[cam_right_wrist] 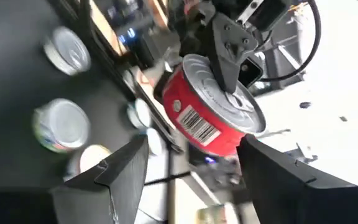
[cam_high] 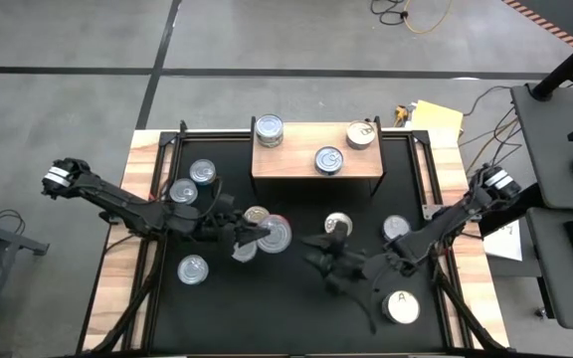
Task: Stack canned seafood by type on shelf
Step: Put the red tuna can on the shelf
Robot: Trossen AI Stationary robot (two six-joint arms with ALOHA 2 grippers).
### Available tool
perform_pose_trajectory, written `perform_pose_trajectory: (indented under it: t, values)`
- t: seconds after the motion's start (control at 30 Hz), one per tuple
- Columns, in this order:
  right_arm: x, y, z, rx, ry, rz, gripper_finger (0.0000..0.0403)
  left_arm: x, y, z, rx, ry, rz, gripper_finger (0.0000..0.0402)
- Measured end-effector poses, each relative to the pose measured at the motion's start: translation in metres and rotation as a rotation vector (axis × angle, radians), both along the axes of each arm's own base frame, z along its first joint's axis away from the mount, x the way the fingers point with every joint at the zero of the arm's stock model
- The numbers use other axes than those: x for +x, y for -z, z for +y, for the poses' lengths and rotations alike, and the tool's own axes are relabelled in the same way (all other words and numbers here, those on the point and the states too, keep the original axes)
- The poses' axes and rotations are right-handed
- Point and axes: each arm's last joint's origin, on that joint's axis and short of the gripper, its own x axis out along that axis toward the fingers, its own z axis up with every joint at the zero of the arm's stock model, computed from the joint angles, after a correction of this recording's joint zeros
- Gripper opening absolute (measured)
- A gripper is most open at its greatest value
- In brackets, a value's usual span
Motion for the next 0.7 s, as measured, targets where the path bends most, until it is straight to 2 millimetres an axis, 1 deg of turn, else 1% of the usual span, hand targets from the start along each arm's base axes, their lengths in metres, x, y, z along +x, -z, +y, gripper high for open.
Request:
perform_pose_trajectory:
  t: [0.07,0.13,0.23,0.33,0.43,0.57,0.7]
  values:
    - [0.01,-0.002,0.004,-0.07,0.052,0.024,0.0238,0.0,-0.002,0.0,-0.001,0.0,-0.003,0.0119]
    - [0.02,-0.001,0.008,-0.145,0.141,0.043,0.0242,0.001,-0.004,0.0,-0.003,-0.002,-0.009,0.0119]
    - [0.034,0.004,0.015,-0.248,0.249,0.082,0.0246,0.001,-0.002,0.0,-0.014,-0.003,-0.005,0.0119]
    - [0.046,0.008,0.022,-0.329,0.25,0.123,0.0245,0.001,0.001,0.0,-0.018,-0.005,0.007,0.0119]
    - [0.056,0.017,0.026,-0.413,0.263,0.175,0.0238,0.001,0.002,0.0,-0.024,-0.003,0.011,0.0119]
    - [0.064,0.023,0.025,-0.483,0.268,0.222,0.0226,0.001,0.005,0.0,-0.026,0.0,0.033,0.0119]
    - [0.069,0.023,0.022,-0.528,0.272,0.248,0.0215,0.001,0.006,0.0,-0.037,0.008,0.039,0.0119]
